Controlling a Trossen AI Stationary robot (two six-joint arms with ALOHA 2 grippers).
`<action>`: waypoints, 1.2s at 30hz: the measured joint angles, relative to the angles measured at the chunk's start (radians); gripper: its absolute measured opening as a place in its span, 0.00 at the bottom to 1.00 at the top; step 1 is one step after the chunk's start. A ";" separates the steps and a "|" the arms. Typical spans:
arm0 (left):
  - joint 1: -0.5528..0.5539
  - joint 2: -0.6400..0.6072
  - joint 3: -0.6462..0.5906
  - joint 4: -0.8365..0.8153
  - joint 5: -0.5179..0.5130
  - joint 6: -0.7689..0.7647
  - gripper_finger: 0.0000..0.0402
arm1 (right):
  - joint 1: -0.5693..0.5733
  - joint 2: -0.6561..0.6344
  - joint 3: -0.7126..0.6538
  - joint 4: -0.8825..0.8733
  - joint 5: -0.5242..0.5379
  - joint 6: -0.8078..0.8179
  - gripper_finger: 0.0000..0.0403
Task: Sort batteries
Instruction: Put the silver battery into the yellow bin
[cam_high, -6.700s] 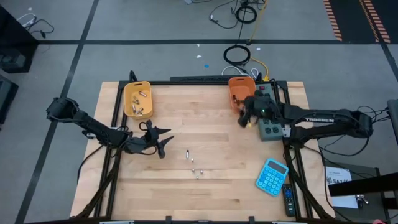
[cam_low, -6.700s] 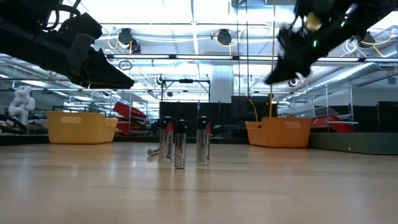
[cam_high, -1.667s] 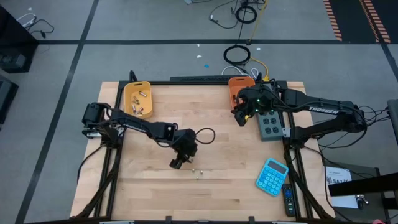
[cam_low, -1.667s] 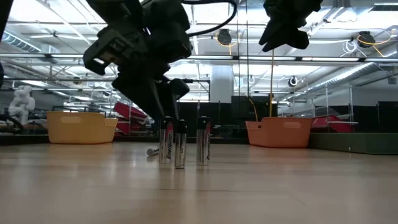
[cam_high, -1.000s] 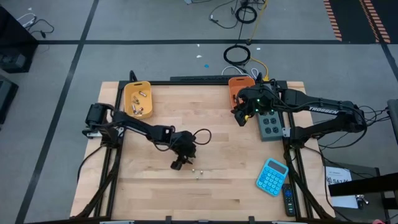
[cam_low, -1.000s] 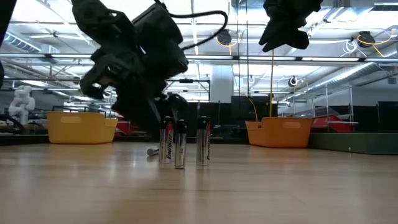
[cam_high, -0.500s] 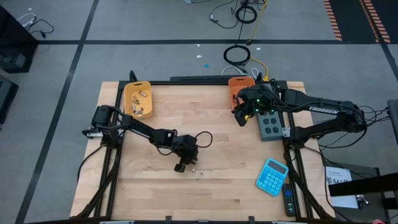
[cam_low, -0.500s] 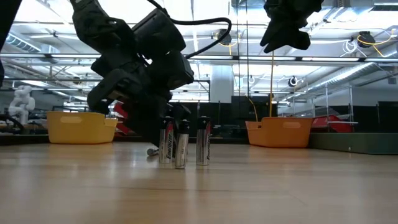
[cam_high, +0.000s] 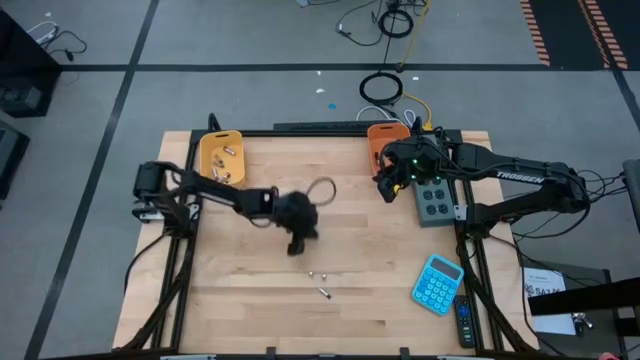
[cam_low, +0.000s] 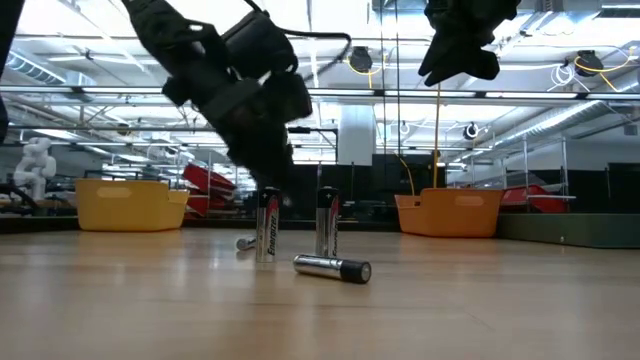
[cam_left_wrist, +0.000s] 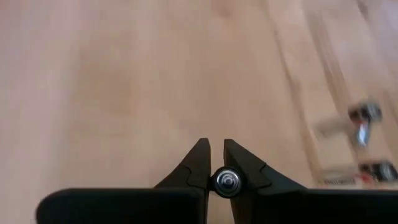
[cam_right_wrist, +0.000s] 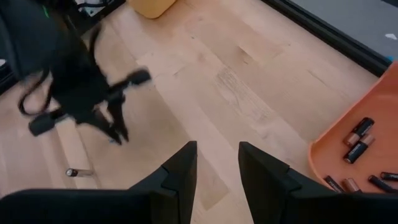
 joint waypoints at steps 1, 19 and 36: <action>0.023 -0.020 0.000 -0.015 -0.024 -0.005 0.08 | -0.002 0.000 0.000 0.001 0.000 -0.002 0.27; 0.499 -0.416 -0.085 -0.585 -0.557 -0.423 0.08 | -0.012 0.000 0.000 0.040 0.029 -0.035 0.27; 0.732 -0.613 -0.202 -0.647 -0.411 -0.417 0.47 | -0.024 0.000 0.000 0.096 -0.069 -0.069 0.27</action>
